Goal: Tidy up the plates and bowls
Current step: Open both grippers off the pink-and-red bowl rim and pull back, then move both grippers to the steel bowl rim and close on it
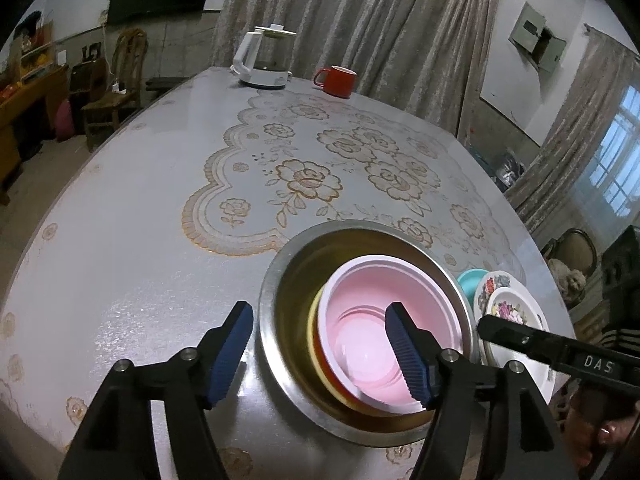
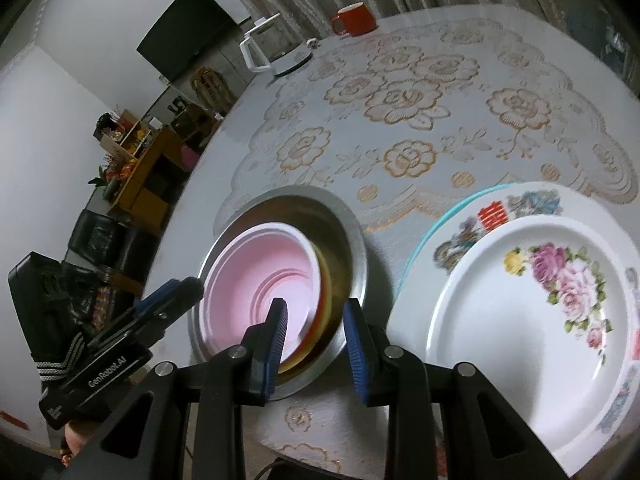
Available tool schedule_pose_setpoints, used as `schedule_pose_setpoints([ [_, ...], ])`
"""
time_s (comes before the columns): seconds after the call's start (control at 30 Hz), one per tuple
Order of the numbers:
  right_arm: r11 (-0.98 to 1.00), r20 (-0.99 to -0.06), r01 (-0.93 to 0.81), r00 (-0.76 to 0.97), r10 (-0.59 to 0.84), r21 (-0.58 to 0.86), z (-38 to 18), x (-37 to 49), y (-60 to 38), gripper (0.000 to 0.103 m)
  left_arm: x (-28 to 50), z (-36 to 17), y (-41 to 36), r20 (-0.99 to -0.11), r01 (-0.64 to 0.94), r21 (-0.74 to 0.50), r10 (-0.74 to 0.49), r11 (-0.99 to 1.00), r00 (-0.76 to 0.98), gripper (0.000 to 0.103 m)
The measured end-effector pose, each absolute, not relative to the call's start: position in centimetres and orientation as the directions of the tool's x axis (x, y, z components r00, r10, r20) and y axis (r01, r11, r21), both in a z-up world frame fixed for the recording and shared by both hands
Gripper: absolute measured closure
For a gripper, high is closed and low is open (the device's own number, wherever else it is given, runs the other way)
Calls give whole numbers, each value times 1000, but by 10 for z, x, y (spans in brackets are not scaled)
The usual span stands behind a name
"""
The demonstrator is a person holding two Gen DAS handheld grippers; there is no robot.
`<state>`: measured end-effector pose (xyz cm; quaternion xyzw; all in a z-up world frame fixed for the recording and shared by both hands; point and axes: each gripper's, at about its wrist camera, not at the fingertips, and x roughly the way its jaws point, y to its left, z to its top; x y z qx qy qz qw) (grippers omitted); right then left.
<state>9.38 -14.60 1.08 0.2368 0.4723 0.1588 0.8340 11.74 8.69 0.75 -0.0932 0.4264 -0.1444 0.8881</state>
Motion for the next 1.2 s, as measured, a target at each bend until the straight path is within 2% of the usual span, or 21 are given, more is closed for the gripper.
schedule_pose_setpoints([
  [0.37,902,-725,-53,576,378,428,24,92,-149,74,120,-1,109,-734,109,-319,-318,942,600,31],
  [0.77,904,-730,-45,573,373,426,20,95,-152,74,131,-14,119,-756,117,-368,-370,922,539,31],
  [1.2,907,-740,-38,566,365,419,17,99,-153,74,137,-21,127,-764,118,-381,-384,917,519,26],
])
